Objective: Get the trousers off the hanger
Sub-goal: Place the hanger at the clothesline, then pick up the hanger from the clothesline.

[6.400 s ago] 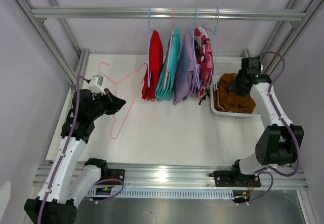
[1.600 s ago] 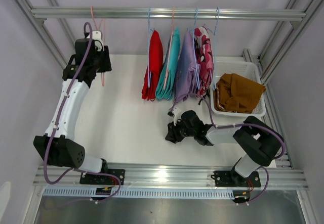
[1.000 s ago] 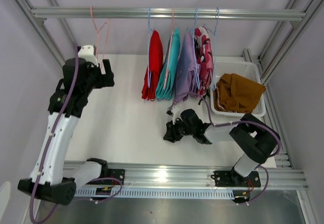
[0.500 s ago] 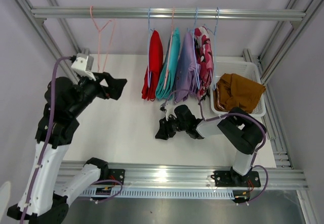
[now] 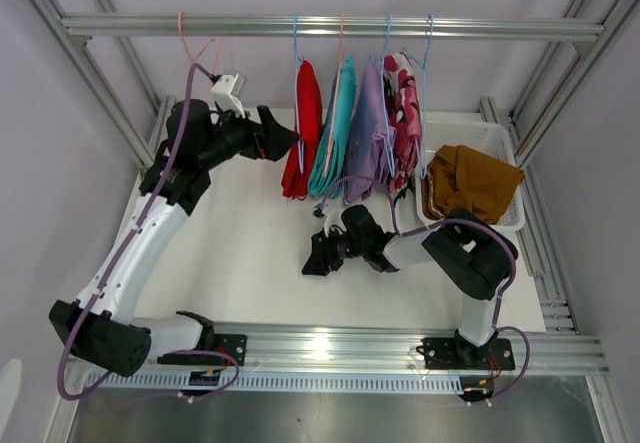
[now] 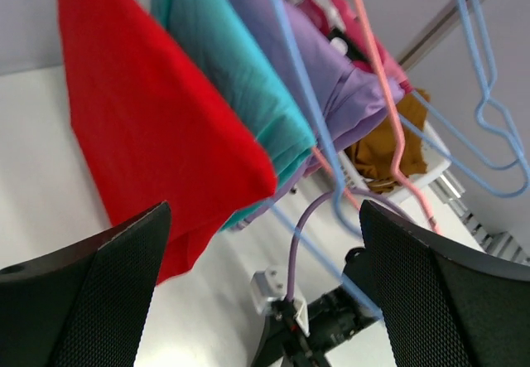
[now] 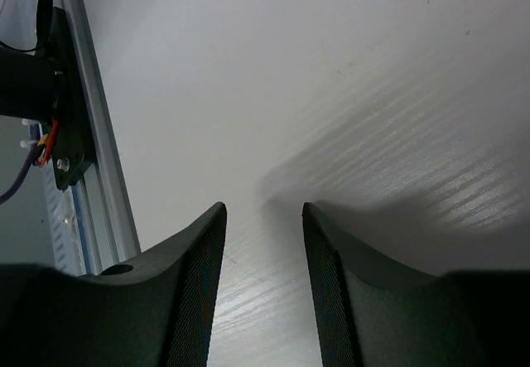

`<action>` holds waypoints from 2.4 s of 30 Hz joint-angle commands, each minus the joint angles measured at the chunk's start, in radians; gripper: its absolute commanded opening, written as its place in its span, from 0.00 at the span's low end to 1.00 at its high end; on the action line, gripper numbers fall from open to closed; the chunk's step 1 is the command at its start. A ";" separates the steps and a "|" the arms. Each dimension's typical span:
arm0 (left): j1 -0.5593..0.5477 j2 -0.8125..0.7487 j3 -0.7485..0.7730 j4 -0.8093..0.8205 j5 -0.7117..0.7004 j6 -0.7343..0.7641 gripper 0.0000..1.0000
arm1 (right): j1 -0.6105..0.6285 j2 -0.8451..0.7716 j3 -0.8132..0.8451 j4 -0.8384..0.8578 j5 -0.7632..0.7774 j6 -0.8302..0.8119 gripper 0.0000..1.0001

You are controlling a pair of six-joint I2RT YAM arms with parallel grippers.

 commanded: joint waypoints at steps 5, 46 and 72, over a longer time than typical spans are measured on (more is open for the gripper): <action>-0.009 0.067 0.076 0.275 0.142 -0.119 0.99 | 0.004 0.087 -0.006 -0.175 0.048 -0.015 0.48; 0.074 0.256 -0.004 1.131 0.458 -0.775 0.01 | -0.001 0.142 0.034 -0.195 0.029 0.000 0.48; 0.120 -0.138 0.047 0.636 0.348 -0.429 0.00 | 0.028 0.122 0.023 -0.200 0.037 0.003 0.48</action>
